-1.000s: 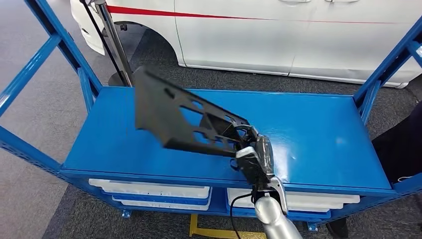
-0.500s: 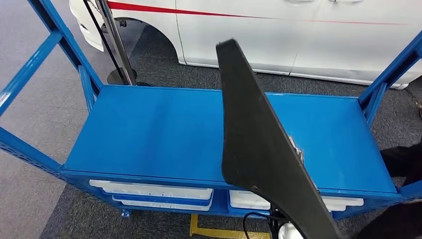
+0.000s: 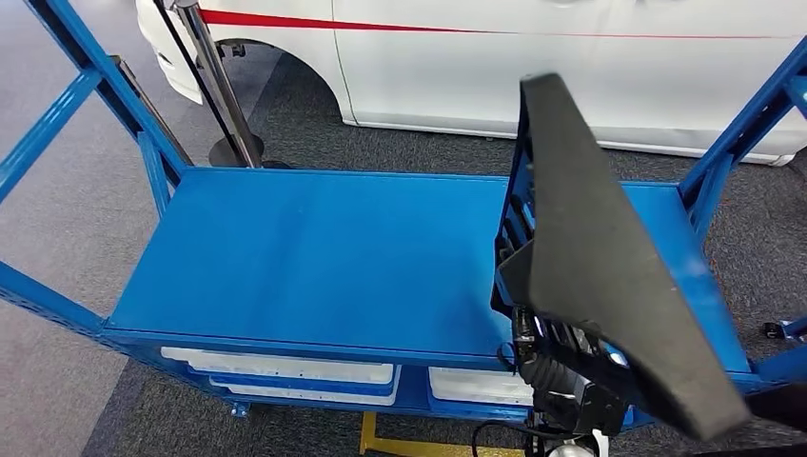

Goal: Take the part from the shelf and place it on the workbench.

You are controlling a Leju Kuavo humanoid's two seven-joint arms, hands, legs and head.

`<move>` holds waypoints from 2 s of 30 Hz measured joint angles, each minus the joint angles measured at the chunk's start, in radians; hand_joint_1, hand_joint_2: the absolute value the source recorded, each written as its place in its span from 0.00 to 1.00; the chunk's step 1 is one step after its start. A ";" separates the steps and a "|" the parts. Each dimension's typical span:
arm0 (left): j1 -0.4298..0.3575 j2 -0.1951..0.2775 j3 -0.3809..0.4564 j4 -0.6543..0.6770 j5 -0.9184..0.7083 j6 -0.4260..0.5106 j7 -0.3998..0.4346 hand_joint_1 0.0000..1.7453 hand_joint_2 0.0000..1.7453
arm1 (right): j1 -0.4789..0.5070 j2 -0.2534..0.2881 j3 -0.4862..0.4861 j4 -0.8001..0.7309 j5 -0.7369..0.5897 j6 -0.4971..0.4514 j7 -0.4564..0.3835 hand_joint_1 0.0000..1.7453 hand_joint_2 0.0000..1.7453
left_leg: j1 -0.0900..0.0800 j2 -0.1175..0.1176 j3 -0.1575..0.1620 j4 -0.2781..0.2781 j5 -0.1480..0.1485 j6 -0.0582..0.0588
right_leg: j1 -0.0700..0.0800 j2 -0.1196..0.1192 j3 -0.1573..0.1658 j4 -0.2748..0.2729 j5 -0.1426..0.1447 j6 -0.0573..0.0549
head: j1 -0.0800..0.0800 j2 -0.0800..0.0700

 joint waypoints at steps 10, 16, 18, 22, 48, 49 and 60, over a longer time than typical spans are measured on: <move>0.007 -0.020 0.014 0.000 -0.033 0.005 0.026 0.00 0.00 | 0.206 0.014 -0.030 -0.050 -0.132 0.186 -0.181 1.00 1.00 | -0.031 0.000 -0.012 0.017 0.022 0.059 | 0.030 -0.003 0.013 0.003 -0.009 -0.023 | 0.000 0.000; 0.013 -0.031 0.013 0.000 -0.054 0.004 0.021 0.00 0.00 | 0.298 0.026 -0.061 -0.103 -0.155 0.239 -0.251 1.00 1.00 | -0.026 0.007 0.009 -0.063 0.064 0.072 | 0.024 -0.001 -0.003 0.041 -0.054 0.009 | 0.001 0.000; 0.012 -0.034 0.013 0.000 -0.056 0.004 0.020 0.00 0.00 | 0.308 0.026 -0.070 -0.106 -0.158 0.244 -0.257 1.00 1.00 | -0.024 0.011 0.000 -0.066 0.074 0.072 | 0.014 -0.001 -0.036 0.145 -0.134 0.021 | 0.001 0.000; 0.012 -0.038 0.013 0.000 -0.059 0.002 0.022 0.00 0.00 | 0.322 0.025 -0.084 -0.107 -0.163 0.249 -0.262 1.00 1.00 | -0.015 0.015 -0.037 -0.047 0.088 0.058 | -0.012 -0.003 -0.013 0.200 -0.143 0.050 | 0.001 0.000; 0.004 -0.044 0.013 -0.002 -0.081 0.008 0.049 0.00 0.00 | 0.391 0.030 -0.092 -0.087 -0.158 0.286 -0.263 1.00 1.00 | -0.028 0.014 0.094 -0.094 0.022 0.065 | 0.005 -0.006 -0.062 0.084 -0.059 0.027 | -0.001 0.000; 0.005 -0.045 0.013 -0.002 -0.082 0.008 0.046 0.00 0.00 | 0.393 0.030 -0.092 -0.087 -0.157 0.287 -0.264 1.00 1.00 | -0.028 0.015 0.078 -0.089 0.029 0.067 | 0.003 -0.006 -0.075 0.144 -0.105 0.030 | -0.001 0.000; 0.009 -0.051 0.014 -0.002 -0.086 -0.008 0.046 0.00 0.00 | 0.391 0.029 -0.092 -0.076 -0.180 0.313 -0.265 1.00 1.00 | -0.027 0.051 -0.044 -0.005 0.075 0.027 | 0.004 -0.034 0.098 -0.015 -0.070 0.006 | -0.002 0.000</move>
